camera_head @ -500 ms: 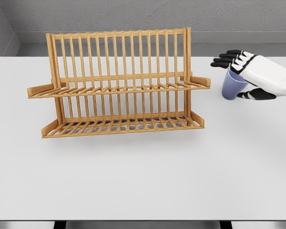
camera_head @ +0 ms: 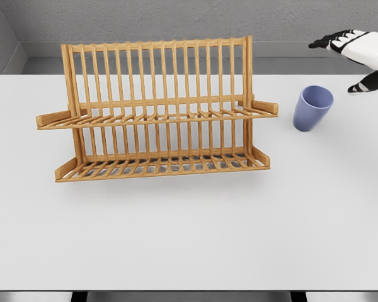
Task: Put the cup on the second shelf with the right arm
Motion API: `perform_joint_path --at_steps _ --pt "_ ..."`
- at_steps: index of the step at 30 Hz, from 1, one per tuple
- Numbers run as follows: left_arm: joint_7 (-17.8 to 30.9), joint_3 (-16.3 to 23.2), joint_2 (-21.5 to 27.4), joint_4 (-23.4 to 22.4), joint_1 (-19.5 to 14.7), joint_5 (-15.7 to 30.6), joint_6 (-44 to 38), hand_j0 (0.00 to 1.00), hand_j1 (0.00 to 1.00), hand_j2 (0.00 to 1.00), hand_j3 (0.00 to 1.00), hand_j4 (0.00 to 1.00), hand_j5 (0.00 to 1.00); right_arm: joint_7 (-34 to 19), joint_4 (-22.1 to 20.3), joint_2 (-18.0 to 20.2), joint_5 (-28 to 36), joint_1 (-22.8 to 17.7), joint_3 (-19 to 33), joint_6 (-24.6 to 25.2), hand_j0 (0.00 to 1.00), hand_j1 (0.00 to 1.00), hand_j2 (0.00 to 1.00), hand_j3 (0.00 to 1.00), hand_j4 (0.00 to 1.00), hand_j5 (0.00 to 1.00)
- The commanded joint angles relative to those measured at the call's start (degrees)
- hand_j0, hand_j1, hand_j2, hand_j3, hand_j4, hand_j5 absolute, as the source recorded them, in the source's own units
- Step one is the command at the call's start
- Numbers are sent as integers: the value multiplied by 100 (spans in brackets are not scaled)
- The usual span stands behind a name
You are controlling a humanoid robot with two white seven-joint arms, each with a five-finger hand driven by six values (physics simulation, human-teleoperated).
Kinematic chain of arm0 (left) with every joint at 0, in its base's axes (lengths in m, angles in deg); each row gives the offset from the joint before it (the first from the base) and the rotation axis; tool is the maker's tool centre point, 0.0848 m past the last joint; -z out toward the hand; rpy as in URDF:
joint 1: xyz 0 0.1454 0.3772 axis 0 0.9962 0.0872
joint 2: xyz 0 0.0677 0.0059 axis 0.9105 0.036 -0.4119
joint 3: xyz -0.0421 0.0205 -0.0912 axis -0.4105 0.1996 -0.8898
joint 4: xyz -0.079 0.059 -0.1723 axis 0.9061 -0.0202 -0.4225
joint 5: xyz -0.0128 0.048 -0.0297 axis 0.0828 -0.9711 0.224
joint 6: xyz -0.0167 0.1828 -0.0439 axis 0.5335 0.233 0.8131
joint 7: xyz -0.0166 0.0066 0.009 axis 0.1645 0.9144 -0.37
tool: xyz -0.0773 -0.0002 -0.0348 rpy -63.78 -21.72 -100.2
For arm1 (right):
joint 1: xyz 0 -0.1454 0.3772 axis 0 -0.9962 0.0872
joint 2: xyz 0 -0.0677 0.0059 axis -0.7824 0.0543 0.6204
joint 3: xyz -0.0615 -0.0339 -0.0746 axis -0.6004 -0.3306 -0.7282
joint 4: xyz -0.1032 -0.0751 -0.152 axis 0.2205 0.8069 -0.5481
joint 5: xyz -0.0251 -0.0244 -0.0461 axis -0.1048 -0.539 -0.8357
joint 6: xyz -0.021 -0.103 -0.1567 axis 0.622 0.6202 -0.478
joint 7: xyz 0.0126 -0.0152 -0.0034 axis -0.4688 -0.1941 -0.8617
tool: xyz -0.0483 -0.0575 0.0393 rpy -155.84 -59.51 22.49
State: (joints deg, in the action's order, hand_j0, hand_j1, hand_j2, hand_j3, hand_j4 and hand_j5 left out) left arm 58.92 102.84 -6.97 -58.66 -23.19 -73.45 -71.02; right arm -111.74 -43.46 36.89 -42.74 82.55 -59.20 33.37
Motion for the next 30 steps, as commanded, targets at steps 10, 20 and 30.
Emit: perform_joint_path --at_steps 10,20,30 --pt "1 -5 0 1 9 1 5 100 100 100 100 100 100 -867 1411 -616 23 703 -980 22 100 100 100 100 100 100" --pt "1 4 0 1 0 1 -3 100 100 100 100 100 100 -867 2325 -1126 5 1134 -1393 31 100 100 100 100 100 100" --pt "1 4 0 1 0 1 -3 100 100 100 100 100 100 -867 2536 -1249 -13 1222 -1542 13 100 100 100 100 100 100"
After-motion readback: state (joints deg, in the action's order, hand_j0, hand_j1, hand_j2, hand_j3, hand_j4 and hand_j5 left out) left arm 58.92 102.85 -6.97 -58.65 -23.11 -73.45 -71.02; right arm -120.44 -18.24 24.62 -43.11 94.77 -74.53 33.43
